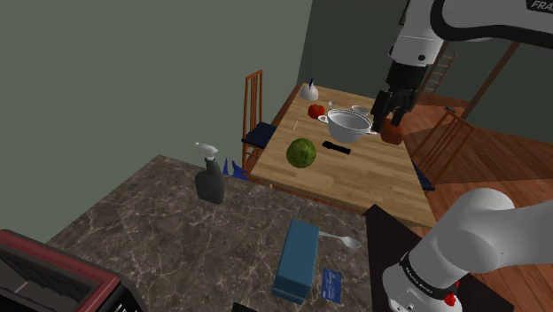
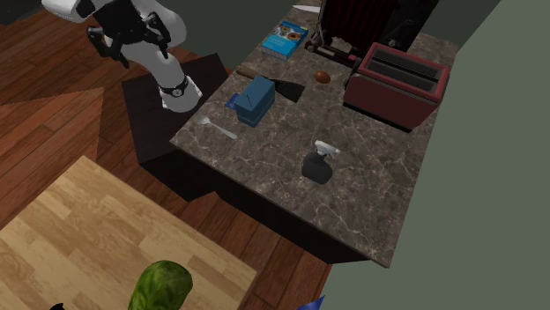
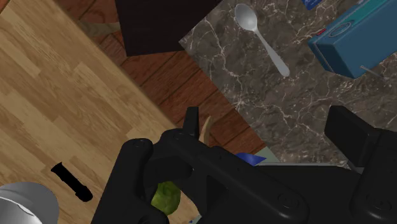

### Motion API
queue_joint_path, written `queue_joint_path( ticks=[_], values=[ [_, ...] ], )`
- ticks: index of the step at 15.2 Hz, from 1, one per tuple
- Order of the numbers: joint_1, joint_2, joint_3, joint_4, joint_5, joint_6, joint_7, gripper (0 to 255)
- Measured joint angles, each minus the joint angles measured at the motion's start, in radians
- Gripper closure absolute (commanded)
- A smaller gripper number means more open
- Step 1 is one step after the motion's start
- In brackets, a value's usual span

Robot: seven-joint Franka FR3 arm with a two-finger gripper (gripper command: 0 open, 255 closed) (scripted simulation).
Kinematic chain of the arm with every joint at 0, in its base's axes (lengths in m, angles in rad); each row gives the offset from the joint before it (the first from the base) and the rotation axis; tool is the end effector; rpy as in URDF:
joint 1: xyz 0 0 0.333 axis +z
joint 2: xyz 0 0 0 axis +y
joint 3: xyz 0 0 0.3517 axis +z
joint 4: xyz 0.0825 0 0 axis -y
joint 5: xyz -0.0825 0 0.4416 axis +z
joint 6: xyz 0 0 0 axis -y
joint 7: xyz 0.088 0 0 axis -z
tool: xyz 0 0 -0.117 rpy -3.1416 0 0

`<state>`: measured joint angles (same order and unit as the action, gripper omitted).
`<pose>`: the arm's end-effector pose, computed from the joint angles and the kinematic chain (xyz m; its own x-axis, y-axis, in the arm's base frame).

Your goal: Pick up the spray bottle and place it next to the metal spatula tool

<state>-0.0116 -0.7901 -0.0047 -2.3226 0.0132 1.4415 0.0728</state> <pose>0.3233 -0.0041 0.6140 0.9921 -0.0855 -0.0918 -0.0868 -0.9962 -0.0099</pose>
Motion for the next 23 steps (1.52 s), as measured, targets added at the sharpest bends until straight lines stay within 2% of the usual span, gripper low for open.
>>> queue_joint_path(
  ticks=[2, 9, 16, 23],
  values=[
    [0.003, 0.014, 0.003, 0.006, 0.003, 0.010, -0.001, 0],
    [0.053, 0.179, 0.064, 0.021, 0.051, 0.184, 0.007, 0],
    [0.098, 0.394, 0.126, 0.125, 0.076, 0.325, 0.011, 0],
    [0.140, 0.611, 0.188, 0.259, 0.072, 0.438, 0.024, 0]
  ],
)
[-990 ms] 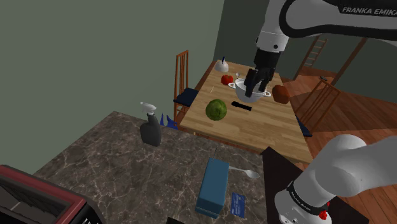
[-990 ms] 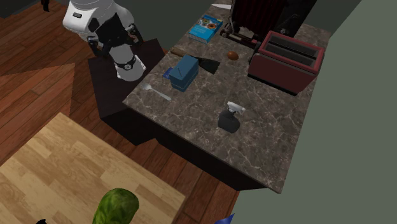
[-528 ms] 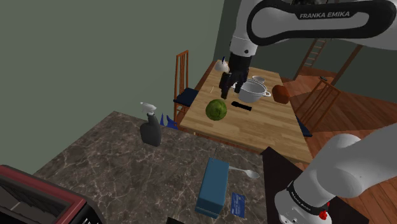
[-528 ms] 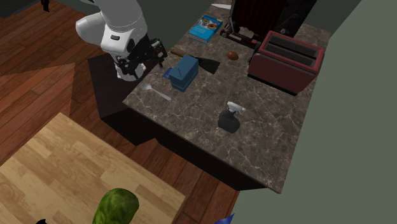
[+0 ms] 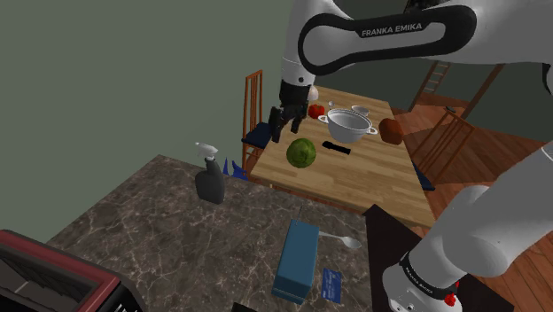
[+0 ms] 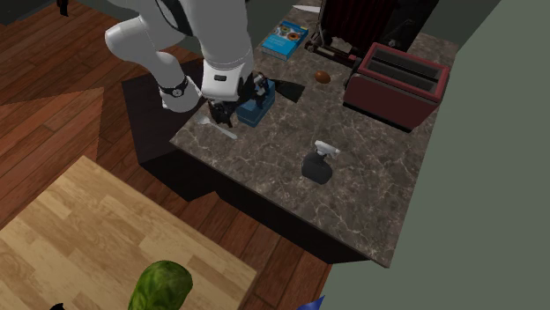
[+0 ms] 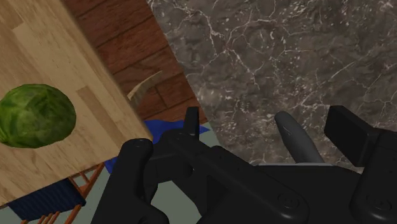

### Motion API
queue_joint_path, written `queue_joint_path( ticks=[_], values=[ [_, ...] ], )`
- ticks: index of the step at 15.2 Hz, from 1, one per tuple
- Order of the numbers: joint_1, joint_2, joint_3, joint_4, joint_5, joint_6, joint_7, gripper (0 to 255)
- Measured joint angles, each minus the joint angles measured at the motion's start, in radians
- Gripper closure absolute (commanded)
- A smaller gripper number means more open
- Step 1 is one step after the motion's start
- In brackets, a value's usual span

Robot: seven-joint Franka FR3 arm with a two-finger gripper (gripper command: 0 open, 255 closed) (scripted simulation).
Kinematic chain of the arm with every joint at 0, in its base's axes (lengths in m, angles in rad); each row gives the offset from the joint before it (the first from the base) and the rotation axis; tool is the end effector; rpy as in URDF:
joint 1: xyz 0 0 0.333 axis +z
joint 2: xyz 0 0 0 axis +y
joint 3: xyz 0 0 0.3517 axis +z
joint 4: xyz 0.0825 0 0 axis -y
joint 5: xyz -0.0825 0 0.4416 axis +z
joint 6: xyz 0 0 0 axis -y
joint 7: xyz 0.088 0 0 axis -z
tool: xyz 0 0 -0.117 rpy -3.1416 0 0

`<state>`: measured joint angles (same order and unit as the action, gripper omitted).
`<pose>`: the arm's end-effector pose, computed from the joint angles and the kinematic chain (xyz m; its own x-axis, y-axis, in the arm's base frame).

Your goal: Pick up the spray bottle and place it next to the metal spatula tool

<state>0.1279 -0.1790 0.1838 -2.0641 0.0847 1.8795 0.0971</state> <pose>0.5219 0.1803 0.5165 0.9827 0.1847 -0.0133 0.1839 -0.9818 -0.0468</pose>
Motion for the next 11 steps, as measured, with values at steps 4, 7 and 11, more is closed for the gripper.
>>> queue_joint_path(
  ticks=[4, 7, 11],
  values=[
    [0.027, 0.131, 0.036, 0.103, -0.019, 0.045, 0.018, 0],
    [0.044, 0.240, 0.054, 0.211, -0.045, 0.054, 0.023, 0],
    [0.080, 0.365, 0.079, 0.325, -0.079, 0.078, 0.038, 0]
  ],
)
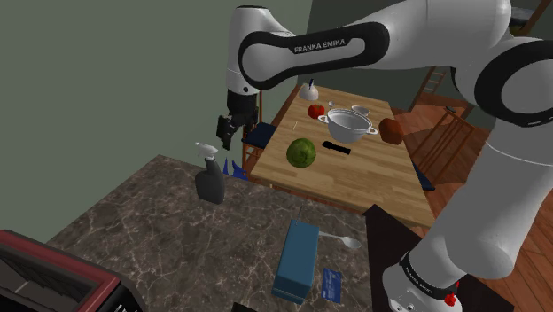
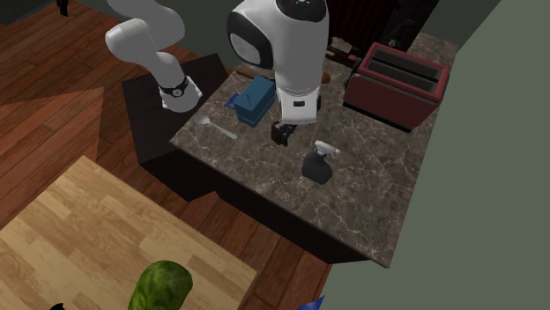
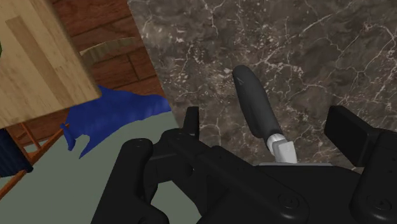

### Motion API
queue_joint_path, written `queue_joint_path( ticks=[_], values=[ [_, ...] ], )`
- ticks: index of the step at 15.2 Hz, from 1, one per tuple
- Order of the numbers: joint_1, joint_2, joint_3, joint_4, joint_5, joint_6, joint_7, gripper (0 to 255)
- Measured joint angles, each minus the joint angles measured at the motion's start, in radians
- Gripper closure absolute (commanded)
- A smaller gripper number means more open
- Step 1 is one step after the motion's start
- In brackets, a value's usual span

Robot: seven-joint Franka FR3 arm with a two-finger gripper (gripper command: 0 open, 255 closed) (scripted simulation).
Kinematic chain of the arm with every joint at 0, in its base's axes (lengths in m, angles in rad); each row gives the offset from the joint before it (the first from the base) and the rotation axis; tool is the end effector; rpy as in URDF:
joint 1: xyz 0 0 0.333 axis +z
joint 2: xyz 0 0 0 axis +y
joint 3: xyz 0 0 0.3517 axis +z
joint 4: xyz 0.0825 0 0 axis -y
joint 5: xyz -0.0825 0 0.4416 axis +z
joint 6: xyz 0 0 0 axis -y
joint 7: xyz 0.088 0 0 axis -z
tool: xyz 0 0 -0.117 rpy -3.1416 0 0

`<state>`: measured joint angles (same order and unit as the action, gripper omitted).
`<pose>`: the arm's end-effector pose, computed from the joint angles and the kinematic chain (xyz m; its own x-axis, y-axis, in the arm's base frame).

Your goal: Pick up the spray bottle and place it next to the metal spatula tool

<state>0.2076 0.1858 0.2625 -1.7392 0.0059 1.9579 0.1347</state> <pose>0.6103 0.2995 0.4777 0.9465 0.3211 0.0314 0.3225 -0.9448 -0.0582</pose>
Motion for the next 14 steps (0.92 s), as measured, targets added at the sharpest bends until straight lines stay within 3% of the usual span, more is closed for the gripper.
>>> queue_joint_path(
  ticks=[5, 14],
  values=[
    [0.047, 0.154, 0.017, 0.165, -0.047, 0.000, 0.014, 0],
    [0.056, 0.198, 0.015, 0.131, -0.061, 0.080, 0.021, 0]
  ],
)
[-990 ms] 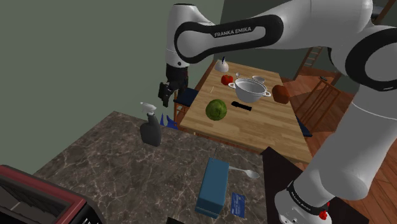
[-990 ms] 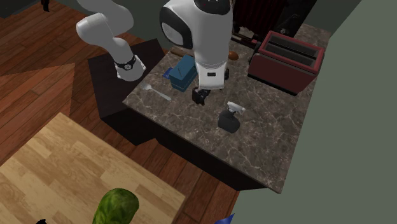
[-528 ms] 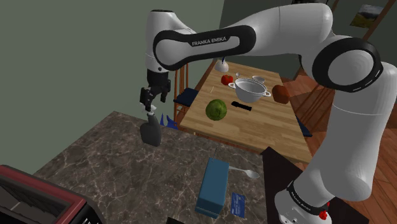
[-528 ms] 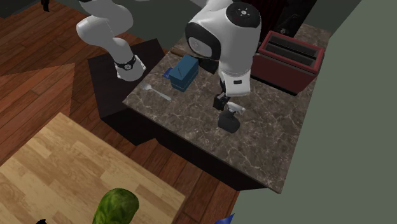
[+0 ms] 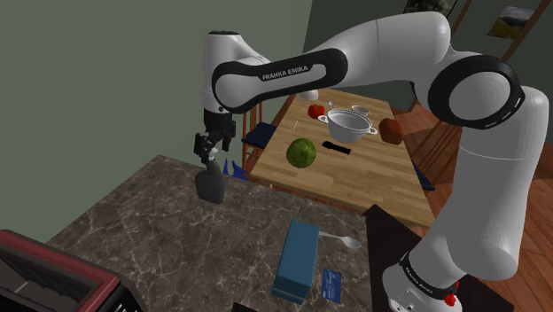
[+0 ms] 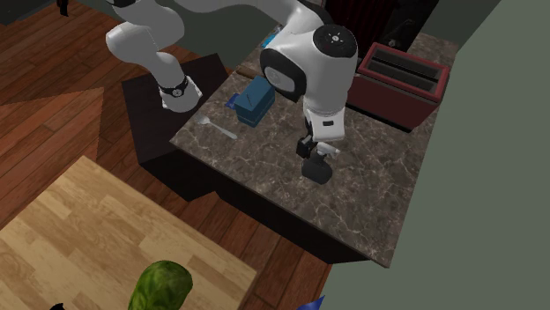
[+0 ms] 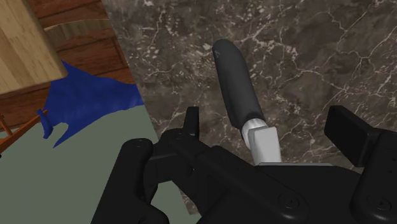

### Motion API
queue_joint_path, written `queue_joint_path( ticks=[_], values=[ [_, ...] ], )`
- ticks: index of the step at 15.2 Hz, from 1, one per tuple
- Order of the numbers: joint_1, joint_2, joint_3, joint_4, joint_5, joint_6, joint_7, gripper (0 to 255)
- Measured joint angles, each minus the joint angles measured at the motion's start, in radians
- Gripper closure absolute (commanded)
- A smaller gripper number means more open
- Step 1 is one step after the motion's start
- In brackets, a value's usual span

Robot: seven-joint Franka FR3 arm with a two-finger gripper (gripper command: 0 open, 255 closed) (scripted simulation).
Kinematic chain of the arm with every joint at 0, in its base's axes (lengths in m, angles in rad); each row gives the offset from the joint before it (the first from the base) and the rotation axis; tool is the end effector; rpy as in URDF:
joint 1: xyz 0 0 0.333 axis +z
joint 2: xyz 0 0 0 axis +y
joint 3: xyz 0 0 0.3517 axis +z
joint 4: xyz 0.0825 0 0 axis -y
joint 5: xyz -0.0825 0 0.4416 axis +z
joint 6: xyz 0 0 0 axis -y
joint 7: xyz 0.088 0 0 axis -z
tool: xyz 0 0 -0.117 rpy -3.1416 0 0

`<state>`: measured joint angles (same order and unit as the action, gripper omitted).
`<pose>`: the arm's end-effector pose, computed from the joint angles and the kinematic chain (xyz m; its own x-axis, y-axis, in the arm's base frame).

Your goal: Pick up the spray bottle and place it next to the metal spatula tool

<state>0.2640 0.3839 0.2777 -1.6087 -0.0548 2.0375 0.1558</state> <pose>0.6449 0.3570 0.4189 0.9255 0.3753 0.0510 0.3780 -0.9238 -0.0612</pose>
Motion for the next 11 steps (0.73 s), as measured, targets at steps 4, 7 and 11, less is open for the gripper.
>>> queue_joint_path(
  ticks=[4, 7, 11],
  values=[
    [0.000, 0.001, 0.000, -0.002, 0.000, 0.003, 0.000, 0],
    [0.000, 0.001, 0.000, -0.002, 0.000, 0.003, 0.000, 255],
    [0.000, 0.000, 0.000, -0.002, 0.000, 0.003, 0.000, 255]
  ],
)
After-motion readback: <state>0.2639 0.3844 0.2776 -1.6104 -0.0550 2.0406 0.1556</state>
